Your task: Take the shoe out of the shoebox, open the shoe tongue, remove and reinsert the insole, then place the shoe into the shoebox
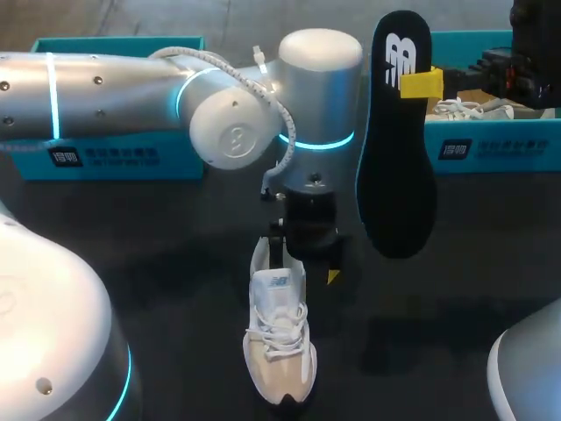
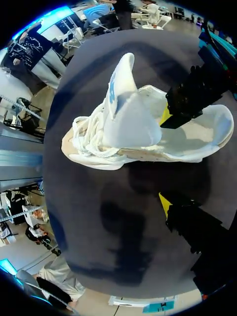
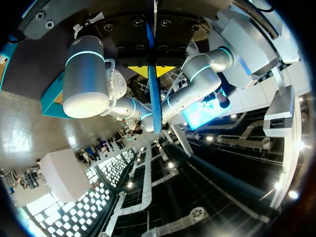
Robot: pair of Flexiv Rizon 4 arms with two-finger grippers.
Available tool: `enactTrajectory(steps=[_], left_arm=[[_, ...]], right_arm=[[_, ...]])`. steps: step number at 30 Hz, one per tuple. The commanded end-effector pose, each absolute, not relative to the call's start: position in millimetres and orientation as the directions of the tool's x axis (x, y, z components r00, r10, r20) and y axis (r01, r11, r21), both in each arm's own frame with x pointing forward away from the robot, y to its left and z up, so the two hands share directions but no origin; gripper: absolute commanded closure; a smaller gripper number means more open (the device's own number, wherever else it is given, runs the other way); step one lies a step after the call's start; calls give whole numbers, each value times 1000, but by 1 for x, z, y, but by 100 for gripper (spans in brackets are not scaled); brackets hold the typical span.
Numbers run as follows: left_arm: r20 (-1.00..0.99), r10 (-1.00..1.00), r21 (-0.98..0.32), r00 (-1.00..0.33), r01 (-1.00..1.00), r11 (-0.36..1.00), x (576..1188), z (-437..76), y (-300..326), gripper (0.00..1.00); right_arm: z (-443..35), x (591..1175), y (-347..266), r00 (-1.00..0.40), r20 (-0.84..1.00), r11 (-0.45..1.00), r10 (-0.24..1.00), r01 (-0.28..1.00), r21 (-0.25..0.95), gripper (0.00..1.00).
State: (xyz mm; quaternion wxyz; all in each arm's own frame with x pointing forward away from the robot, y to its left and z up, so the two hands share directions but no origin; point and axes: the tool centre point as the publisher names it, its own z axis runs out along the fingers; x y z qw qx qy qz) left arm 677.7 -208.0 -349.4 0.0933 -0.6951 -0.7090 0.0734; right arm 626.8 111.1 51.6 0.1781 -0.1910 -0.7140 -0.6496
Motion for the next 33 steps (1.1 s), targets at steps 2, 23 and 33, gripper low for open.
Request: enactTrajectory(steps=[2, 23, 33], left_arm=[[-7, 1000, -227, -29, 973, 27, 679, -339, -200, 15], [-268, 954, -245, -137, 967, 70, 699, -300, -202, 0], [-486, 855, -243, -182, 968, 68, 708, -260, -198, 0]], right_arm=[[52, 629, 113, -863, 503, 86, 40, 505, 859, 100], [52, 629, 113, -863, 503, 86, 40, 505, 859, 100], [52, 629, 113, -863, 503, 86, 40, 505, 859, 100]])
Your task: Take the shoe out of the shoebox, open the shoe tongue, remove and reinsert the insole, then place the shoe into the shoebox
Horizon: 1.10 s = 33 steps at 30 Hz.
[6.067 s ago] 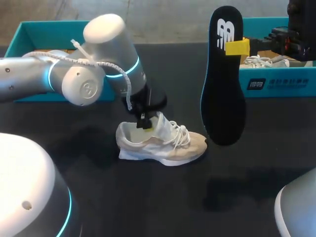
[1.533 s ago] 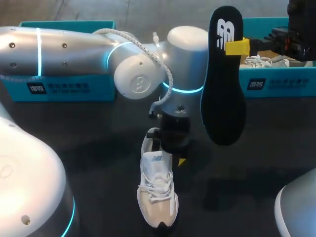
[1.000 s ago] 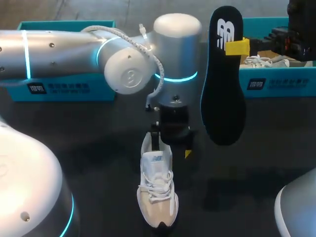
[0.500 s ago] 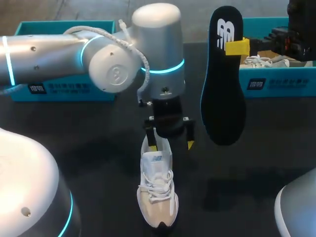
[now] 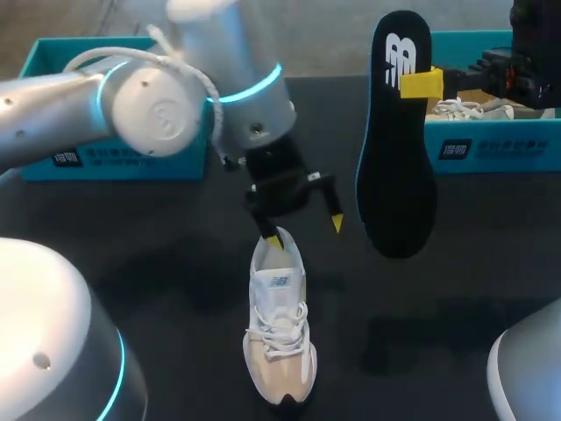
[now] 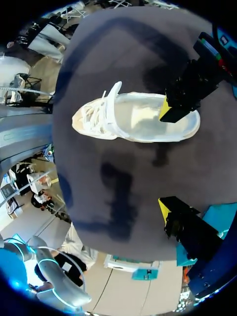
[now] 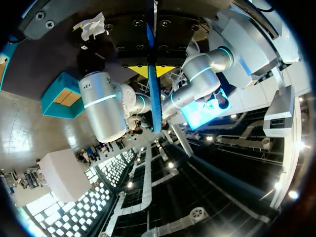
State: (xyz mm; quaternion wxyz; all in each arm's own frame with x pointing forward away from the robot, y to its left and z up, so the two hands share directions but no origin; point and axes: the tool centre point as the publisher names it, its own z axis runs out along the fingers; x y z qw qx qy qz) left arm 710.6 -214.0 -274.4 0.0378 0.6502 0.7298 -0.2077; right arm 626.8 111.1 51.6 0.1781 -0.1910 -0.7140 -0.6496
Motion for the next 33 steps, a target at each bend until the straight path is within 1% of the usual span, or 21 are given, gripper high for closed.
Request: enactTrajectory(steps=[1, 6, 14, 20, 27, 33], left_arm=[[-515, 836, -245, -187, 967, 66, 709, -255, -197, 0], [-678, 705, -243, -205, 969, 48, 714, -233, -195, 0], [-839, 491, -264, -233, 964, 5, 724, -211, -186, 0], [-900, 361, -269, -246, 963, -15, 733, -203, -179, 0], [-924, 277, -283, -265, 959, -29, 742, -193, -178, 0], [-953, 184, -256, -240, 964, -72, 745, -180, -176, 0]], right_arm=[[52, 629, 113, -863, 503, 86, 40, 505, 859, 100], [52, 629, 113, -863, 503, 86, 40, 505, 859, 100], [52, 629, 113, -863, 503, 86, 40, 505, 859, 100], [52, 629, 113, -863, 503, 86, 40, 505, 859, 100], [52, 629, 113, -863, 503, 86, 40, 505, 859, 100], [52, 629, 113, -863, 503, 86, 40, 505, 859, 100]])
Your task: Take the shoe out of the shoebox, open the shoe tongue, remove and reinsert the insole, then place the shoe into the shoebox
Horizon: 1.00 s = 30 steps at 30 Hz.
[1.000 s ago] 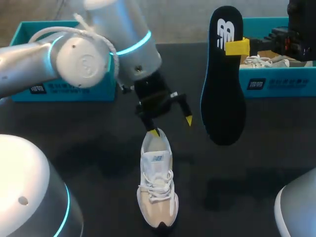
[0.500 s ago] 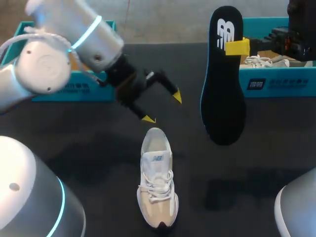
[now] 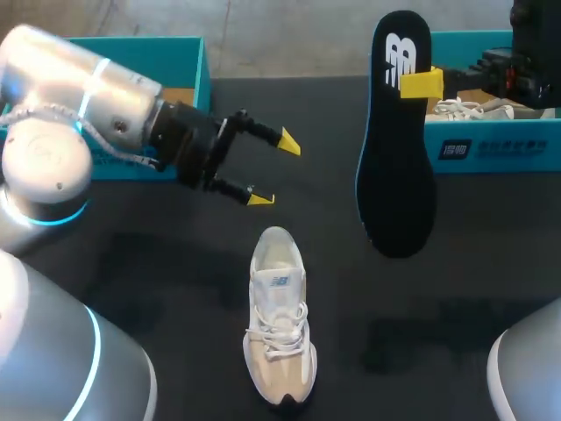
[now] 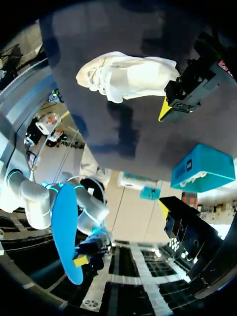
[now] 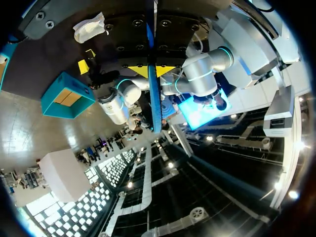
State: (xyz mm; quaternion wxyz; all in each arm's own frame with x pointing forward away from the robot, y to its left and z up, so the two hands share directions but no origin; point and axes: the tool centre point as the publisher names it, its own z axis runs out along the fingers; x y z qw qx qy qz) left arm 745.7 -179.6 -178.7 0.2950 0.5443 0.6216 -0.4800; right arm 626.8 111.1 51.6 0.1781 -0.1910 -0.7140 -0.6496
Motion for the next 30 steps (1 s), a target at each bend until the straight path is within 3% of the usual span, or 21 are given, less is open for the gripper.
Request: enactTrajectory(steps=[1, 30], left_arm=[[-957, 171, -252, -236, 965, -79, 745, -178, -176, 0], [-989, -24, -140, -145, 979, -150, 743, -152, -188, 0]], right_arm=[[52, 629, 113, -863, 503, 86, 40, 505, 859, 100], [52, 629, 113, -863, 503, 86, 40, 505, 859, 100]])
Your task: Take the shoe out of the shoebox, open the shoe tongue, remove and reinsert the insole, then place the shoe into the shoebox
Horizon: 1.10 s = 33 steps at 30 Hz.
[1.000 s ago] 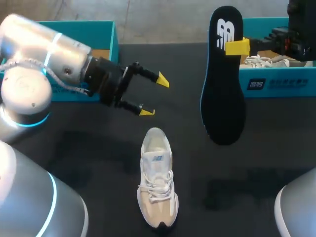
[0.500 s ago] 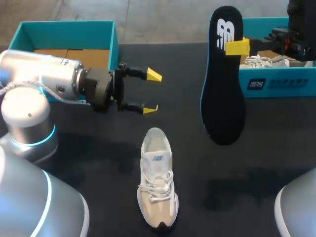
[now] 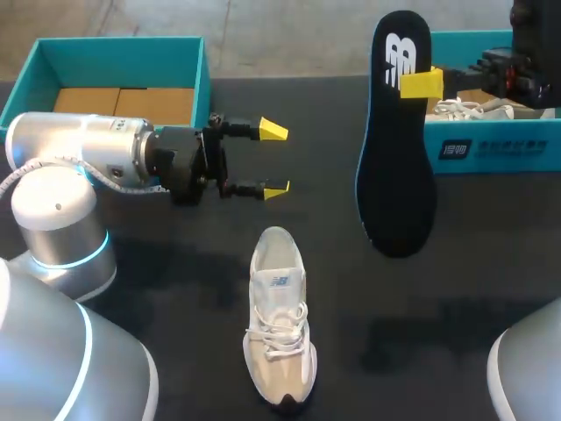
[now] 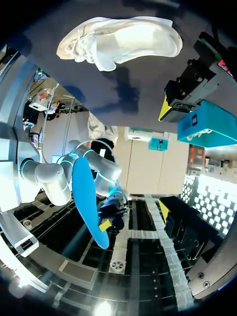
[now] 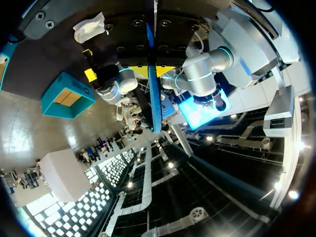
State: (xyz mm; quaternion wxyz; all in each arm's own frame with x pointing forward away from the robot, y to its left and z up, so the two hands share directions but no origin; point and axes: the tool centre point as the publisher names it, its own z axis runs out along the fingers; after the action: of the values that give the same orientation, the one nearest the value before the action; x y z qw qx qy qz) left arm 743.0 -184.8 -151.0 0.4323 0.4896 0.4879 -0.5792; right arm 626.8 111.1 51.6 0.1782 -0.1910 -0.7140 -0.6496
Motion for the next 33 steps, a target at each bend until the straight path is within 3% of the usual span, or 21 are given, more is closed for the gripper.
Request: enactTrajectory(steps=[1, 15, 25, 33], left_arm=[[-989, -24, -140, -145, 979, -150, 743, -152, -188, 0], [-989, -24, -140, -145, 979, -150, 743, -152, -188, 0], [-989, -24, -140, -145, 979, -150, 743, -152, -188, 0], [-989, -24, -140, -145, 979, -150, 743, -152, -188, 0]], right_arm=[[52, 629, 113, -863, 503, 86, 40, 505, 859, 100], [52, 629, 113, -863, 503, 86, 40, 505, 859, 100], [53, 691, 100, -766, 633, 123, -109, 622, 774, 100], [52, 733, 88, -671, 736, 165, -94, 718, 676, 100]])
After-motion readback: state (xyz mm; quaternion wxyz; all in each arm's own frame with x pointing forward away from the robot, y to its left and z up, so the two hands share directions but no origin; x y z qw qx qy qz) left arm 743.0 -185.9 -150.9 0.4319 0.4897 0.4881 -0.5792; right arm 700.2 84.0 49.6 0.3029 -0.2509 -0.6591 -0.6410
